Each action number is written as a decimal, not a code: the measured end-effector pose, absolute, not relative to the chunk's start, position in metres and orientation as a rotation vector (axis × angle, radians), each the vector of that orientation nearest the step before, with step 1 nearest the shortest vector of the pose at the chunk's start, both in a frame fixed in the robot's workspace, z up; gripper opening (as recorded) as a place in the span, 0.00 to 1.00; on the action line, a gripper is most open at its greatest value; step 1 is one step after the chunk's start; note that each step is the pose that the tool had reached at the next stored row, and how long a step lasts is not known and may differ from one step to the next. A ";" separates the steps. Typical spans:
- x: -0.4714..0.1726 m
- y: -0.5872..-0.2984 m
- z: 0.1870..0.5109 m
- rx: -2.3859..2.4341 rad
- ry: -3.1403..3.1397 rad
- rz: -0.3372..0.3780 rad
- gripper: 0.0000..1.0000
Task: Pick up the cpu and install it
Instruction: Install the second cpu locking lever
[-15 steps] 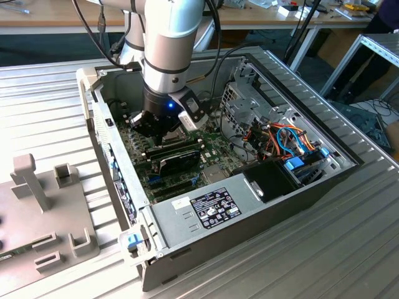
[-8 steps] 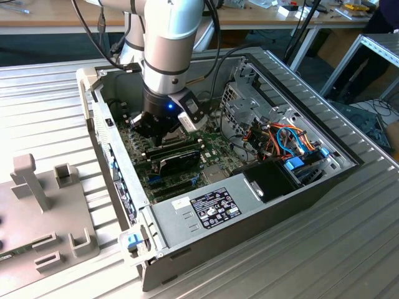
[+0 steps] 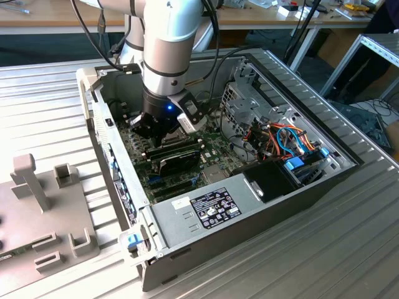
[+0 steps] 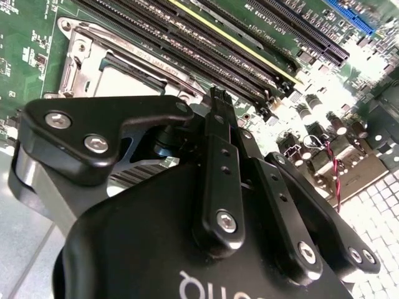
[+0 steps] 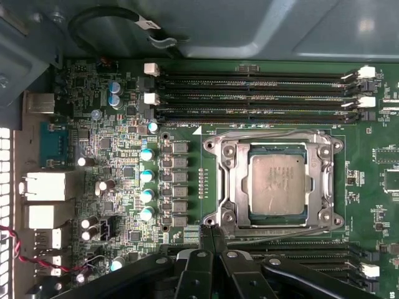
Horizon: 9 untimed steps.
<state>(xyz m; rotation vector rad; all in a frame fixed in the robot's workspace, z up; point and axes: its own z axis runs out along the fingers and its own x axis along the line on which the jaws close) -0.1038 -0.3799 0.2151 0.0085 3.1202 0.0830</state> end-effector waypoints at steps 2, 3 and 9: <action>-0.104 -0.380 0.213 0.008 3.120 0.083 0.11; -0.104 -0.379 0.213 0.008 3.120 0.083 0.11; -0.104 -0.379 0.210 0.008 3.120 0.083 0.11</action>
